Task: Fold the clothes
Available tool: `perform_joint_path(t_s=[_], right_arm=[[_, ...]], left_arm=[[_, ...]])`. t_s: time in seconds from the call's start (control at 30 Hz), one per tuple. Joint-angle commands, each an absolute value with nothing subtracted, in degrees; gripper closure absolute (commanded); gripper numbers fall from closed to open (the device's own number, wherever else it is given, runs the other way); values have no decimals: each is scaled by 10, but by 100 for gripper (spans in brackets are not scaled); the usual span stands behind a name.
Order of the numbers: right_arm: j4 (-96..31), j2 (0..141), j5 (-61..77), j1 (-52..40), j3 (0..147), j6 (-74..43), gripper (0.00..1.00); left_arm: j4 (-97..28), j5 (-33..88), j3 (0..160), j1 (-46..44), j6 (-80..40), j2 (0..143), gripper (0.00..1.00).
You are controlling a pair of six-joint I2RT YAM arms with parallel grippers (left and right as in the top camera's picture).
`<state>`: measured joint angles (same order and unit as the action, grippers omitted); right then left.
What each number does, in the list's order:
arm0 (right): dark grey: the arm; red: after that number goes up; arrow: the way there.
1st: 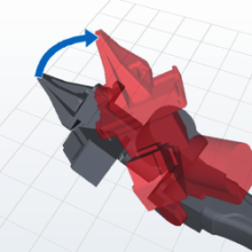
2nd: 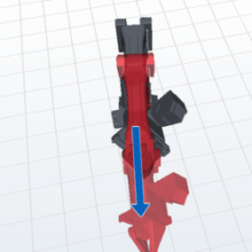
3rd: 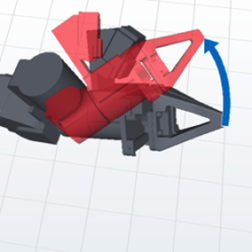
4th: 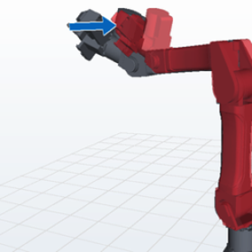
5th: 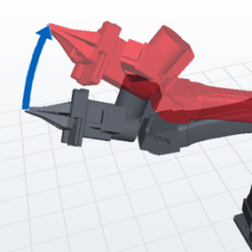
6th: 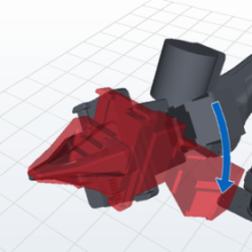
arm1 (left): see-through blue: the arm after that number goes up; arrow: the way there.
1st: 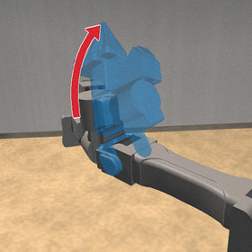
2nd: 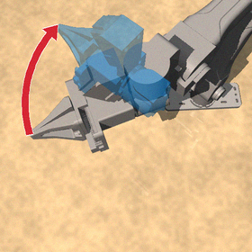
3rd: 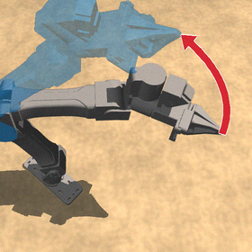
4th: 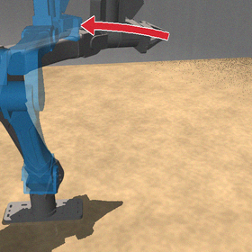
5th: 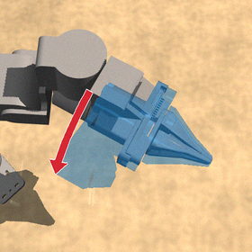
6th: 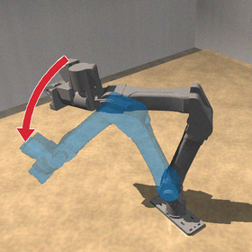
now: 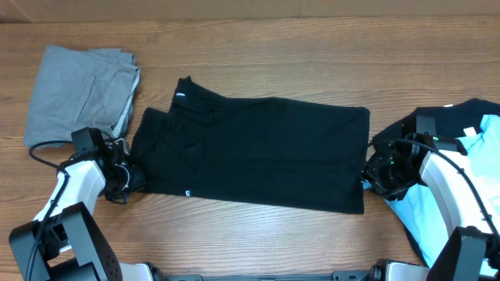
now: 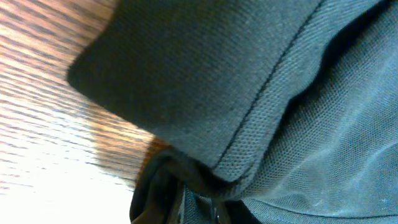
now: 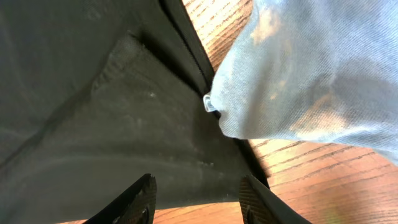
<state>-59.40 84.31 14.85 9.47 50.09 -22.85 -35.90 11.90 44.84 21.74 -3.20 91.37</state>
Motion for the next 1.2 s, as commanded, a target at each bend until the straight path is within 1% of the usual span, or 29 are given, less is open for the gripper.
perform_joint_path(t_s=[0.0,0.17,0.2,0.27,0.37,0.4,0.47,0.5,0.53,0.6,0.63,0.67,0.73,0.83,0.97,1.03,1.07,1.17], right_arm=[[-577,835,158,94,475,-227,53],[-526,836,179,94,420,-227,53],[-523,836,180,94,415,-226,53],[-520,832,181,94,420,-205,54],[-540,807,181,94,463,-193,53],[-547,800,181,94,477,-192,52],[-570,773,181,94,534,-192,48],[-581,759,181,94,571,-190,46],[-587,754,181,94,592,-190,45],[-601,748,181,94,641,-190,39],[-607,748,181,94,667,-190,37],[-608,748,181,94,681,-191,35],[-606,748,181,94,693,-193,34],[-604,752,181,94,693,-193,32],[-609,759,181,94,693,-195,32],[-614,759,181,94,692,-195,31],[-616,759,181,94,689,-195,32],[-625,760,181,94,689,-195,32]], left_arm=[[-369,101,480,218,-45,916,85],[-404,90,483,219,-43,916,90],[-423,91,491,219,-41,916,89],[-458,108,517,219,-29,914,80],[-547,150,609,218,-10,909,59],[-569,165,634,217,-8,909,54],[-629,260,721,211,-8,909,29],[-639,316,750,208,-5,909,0],[-642,381,774,205,3,909,0],[-618,466,795,203,1,909,0],[-584,499,795,198,-5,909,0],[-551,493,795,187,-53,912,0],[-526,449,795,154,-99,918,0],[-481,378,796,62,-101,934,0],[-421,187,796,-54,-116,975,0],[-384,172,796,-93,-121,1020,0],[-353,168,797,-108,-136,1061,5],[-317,157,797,-113,-178,1119,21]])
